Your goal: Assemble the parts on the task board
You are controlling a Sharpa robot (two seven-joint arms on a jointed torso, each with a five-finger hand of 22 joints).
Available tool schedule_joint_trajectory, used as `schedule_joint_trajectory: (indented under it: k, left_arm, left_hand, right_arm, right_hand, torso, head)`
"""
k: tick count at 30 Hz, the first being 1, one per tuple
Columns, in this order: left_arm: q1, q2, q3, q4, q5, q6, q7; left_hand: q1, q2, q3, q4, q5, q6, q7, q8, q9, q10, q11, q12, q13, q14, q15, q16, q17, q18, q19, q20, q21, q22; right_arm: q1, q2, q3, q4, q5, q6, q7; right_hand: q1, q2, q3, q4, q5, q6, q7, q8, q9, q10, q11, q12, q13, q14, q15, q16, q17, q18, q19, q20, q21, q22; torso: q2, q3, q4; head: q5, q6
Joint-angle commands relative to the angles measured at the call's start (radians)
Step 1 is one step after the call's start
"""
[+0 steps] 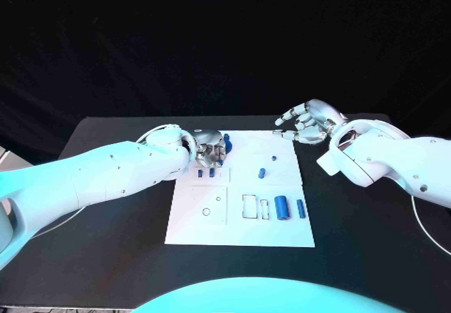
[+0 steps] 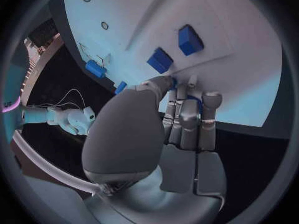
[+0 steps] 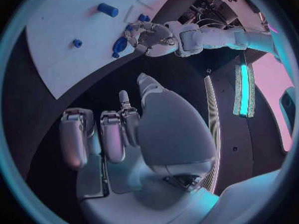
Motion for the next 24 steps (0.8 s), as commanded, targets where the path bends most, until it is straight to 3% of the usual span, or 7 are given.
schedule_joint_trajectory:
  k: [1, 9, 17, 24]
  left_arm:
    - [-0.004, 0.005, -0.001, -0.001, 0.003, 0.022, 0.002]
    - [-0.004, 0.007, -0.001, -0.005, 0.016, 0.016, 0.005]
    - [-0.004, 0.009, -0.001, -0.008, 0.022, 0.025, 0.006]
    - [-0.004, 0.01, -0.001, -0.008, 0.033, -0.002, 0.019]
  left_hand:
    - [0.002, 0.001, 0.009, 0.0, -0.003, 0.011, 0.0, -0.007, -0.002, 0.012, 0.0, -0.006, -0.004, 0.008, -0.001, 0.008, 0.002, -0.018, 0.006, 0.0, 0.006, 0.004]
    - [-0.028, -0.006, 0.038, -0.011, -0.007, 0.016, -0.005, -0.033, -0.008, 0.023, 0.0, -0.068, -0.032, 0.016, -0.002, 0.012, -0.002, -0.019, 0.006, -0.001, 0.019, 0.018]
    - [-0.039, -0.008, 0.046, -0.016, -0.009, 0.025, -0.004, -0.039, -0.007, 0.033, 0.004, -0.091, -0.041, 0.022, 0.001, 0.016, 0.003, -0.021, 0.009, 0.001, 0.023, 0.024]
    - [-0.039, 0.014, 0.082, -0.055, -0.009, 0.084, -0.011, -0.035, 0.004, 0.112, -0.013, -0.131, -0.053, 0.047, -0.013, 0.025, 0.019, -0.026, 0.033, -0.008, 0.048, 0.056]
  right_arm:
    - [-0.001, 0.0, 0.0, 0.002, -0.003, 0.002, 0.013]
    - [-0.001, 0.001, 0.0, 0.001, -0.003, 0.003, 0.011]
    - [-0.001, 0.002, 0.0, 0.001, -0.003, 0.004, 0.011]
    - [-0.001, 0.002, 0.0, 0.001, -0.003, 0.005, 0.01]
  right_hand:
    - [-0.001, 0.002, 0.005, -0.001, 0.0, -0.007, -0.001, 0.006, -0.001, -0.008, 0.0, -0.006, 0.105, 0.083, 0.004, -0.003, 0.177, 0.006, 0.044, 0.002, -0.007, 0.2]
    - [0.001, 0.004, 0.007, -0.001, 0.0, -0.006, -0.001, 0.007, -0.001, -0.005, -0.001, -0.003, 0.108, 0.083, 0.003, -0.003, 0.177, 0.006, 0.045, 0.002, -0.006, 0.2]
    - [0.001, 0.004, 0.007, -0.001, 0.0, -0.006, -0.001, 0.007, -0.001, -0.005, -0.001, -0.003, 0.108, 0.083, 0.003, -0.003, 0.177, 0.006, 0.045, 0.002, -0.006, 0.2]
    - [0.001, 0.004, 0.008, -0.001, 0.0, -0.006, -0.001, 0.007, -0.001, -0.006, -0.001, -0.003, 0.108, 0.083, 0.003, -0.003, 0.177, 0.006, 0.045, 0.002, -0.006, 0.2]
  torso:
    - [0.0, 0.0001, -0.0004]
    - [0.0, 0.0006, 0.0002]
    - [0.0, 0.0006, -0.0003]
    - [-0.001, 0.001, -0.0005]
  head:
    - [0.001, 0.0]
    - [0.001, 0.0]
    - [0.0, -0.001]
    - [0.0, 0.001]
